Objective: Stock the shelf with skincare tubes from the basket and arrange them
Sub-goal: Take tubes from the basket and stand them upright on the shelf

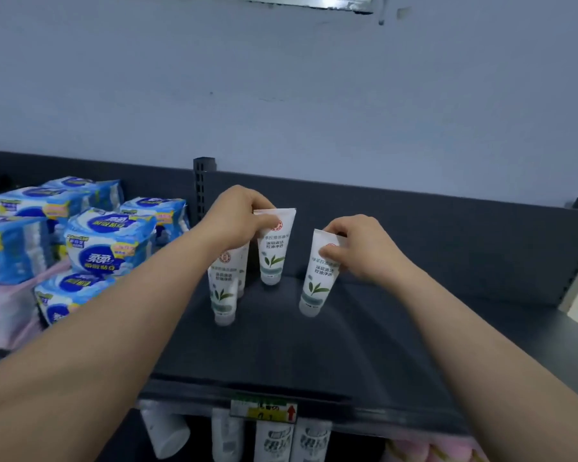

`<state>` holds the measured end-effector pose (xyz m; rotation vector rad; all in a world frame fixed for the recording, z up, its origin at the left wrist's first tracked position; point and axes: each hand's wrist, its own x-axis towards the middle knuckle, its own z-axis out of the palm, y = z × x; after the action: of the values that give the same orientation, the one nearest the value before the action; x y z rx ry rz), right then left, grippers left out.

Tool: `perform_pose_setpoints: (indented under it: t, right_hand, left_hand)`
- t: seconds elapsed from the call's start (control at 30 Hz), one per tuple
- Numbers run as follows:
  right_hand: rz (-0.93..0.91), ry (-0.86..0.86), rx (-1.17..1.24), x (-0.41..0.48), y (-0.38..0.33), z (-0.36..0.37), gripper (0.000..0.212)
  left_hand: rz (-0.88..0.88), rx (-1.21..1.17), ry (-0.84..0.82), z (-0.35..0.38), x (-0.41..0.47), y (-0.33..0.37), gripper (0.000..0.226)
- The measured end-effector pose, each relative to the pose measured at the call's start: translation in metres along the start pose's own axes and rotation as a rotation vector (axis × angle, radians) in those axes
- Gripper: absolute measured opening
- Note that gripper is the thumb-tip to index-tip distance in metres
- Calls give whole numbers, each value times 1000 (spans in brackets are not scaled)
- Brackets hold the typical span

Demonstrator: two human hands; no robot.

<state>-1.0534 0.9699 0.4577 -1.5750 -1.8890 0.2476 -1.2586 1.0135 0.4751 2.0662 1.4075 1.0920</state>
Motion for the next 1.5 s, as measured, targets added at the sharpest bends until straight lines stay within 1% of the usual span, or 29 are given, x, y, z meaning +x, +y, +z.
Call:
perform_pose_setpoints:
  t: [0.13, 0.37, 0.47, 0.63, 0.8, 0.9, 1.0, 1.17, 1.3, 1.43, 1.5]
  right_hand:
    - [37, 20, -46, 23, 7, 8, 8]
    - [96, 25, -68, 56, 17, 25, 7]
    - [116, 20, -45, 64, 20, 35, 7]
    - [152, 7, -7, 75, 23, 47, 6]
    - [155, -2, 8, 84, 22, 58, 6]
    - [143, -3, 0, 87, 20, 63, 7]
    - [123, -7, -16, 90, 16, 68, 7]
    - [96, -43, -41, 94, 10, 78, 7]
    - [58, -68, -60, 96, 5, 87, 11]
    - [44, -96, -113, 97, 3, 92, 17]
    - [37, -97, -130, 98, 2, 92, 19]
  left_hand:
    - [47, 160, -98, 8, 40, -11, 13]
    - [84, 376, -180, 25, 89, -34, 14]
    - [104, 462, -213, 28, 104, -44, 19]
    - [64, 451, -281, 34, 120, -62, 21]
    - [73, 420, -318, 37, 129, -71, 17]
    - [100, 453, -327, 38, 132, -73, 16]
    - [141, 497, -313, 36, 134, -75, 19]
    - [194, 502, -242, 25, 128, -74, 31]
    - [192, 505, -118, 14, 117, -76, 36]
    - [201, 570, 21, 3, 106, -76, 38]
    - [195, 583, 66, -1, 100, -76, 40]
